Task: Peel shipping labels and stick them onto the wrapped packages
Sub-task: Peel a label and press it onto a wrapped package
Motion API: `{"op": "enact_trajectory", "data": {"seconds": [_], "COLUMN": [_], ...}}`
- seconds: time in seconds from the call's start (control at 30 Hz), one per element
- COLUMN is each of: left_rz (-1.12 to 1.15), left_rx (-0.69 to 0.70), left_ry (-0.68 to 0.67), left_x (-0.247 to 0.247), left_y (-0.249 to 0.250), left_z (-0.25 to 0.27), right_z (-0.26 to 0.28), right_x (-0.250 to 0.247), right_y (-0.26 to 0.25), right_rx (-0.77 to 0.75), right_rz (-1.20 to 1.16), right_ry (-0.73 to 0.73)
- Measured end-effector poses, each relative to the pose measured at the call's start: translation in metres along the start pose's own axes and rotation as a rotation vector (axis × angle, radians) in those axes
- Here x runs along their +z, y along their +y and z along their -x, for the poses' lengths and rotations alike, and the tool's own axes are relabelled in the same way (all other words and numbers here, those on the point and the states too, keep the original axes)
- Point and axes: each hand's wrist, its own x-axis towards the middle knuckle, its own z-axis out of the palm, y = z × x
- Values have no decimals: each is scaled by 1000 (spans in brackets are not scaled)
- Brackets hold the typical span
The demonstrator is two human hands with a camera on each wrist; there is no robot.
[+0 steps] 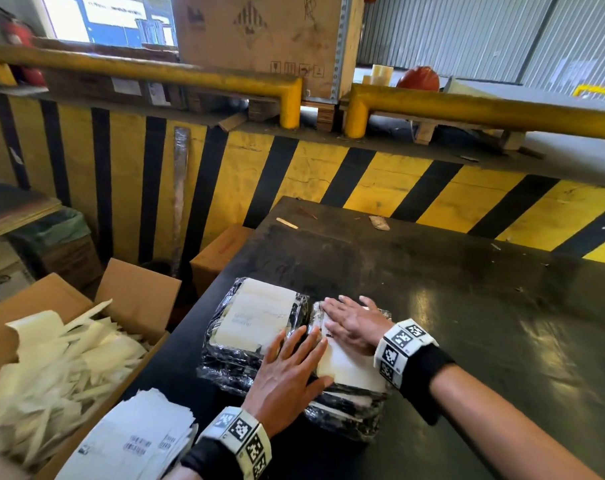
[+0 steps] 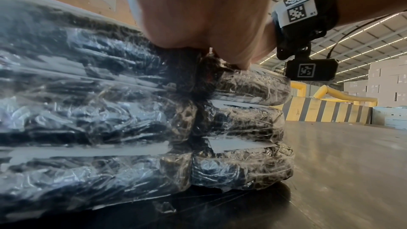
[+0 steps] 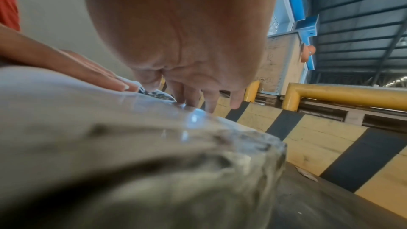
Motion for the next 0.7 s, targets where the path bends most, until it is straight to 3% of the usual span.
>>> {"op": "enact_trajectory", "data": {"seconds": [0.13, 0.43, 0.53, 0.7], "left_rz": [-3, 23, 29, 64], "left_rx": [5, -4, -8, 1], "left_ry": [-12, 26, 11, -13], "left_x": [-1, 2, 3, 2], "left_y": [-1, -2, -3, -4], "left_z": [1, 2, 2, 2], "right_z": [4, 67, 62, 53], "right_x": [0, 35, 36, 53], "right_y": [-1, 43, 28, -8], "right_rx": [0, 101, 124, -11], "right_rz": [-15, -78, -59, -96], "right_ry": [-1, 25, 59, 101]}}
